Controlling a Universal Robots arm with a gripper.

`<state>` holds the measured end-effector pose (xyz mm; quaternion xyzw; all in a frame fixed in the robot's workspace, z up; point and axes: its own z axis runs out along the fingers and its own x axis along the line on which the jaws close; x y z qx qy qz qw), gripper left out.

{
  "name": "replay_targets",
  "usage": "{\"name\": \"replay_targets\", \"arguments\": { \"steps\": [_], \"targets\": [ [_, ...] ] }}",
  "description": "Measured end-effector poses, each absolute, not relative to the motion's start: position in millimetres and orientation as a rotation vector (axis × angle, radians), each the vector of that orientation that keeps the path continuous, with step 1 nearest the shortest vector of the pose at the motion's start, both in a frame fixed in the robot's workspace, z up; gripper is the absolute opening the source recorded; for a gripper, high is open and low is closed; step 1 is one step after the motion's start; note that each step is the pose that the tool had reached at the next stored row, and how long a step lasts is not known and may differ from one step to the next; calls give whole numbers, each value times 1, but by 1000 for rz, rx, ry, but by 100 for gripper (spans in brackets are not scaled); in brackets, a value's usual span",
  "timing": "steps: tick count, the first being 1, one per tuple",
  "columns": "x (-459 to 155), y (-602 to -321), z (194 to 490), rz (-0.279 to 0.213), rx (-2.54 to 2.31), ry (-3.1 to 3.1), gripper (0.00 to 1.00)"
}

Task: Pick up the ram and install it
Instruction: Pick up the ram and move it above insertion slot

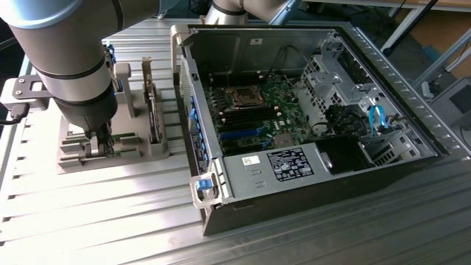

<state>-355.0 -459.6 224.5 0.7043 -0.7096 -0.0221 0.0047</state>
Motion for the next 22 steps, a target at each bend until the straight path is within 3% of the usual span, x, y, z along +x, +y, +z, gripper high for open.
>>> {"name": "replay_targets", "arguments": {
  "steps": [7,8,22],
  "targets": [
    [-355,-460,225,-69,2206,-2223,25],
    [-355,-460,225,-69,2206,-2223,31],
    [-355,-460,218,-69,2206,-2223,31]
  ]
}}
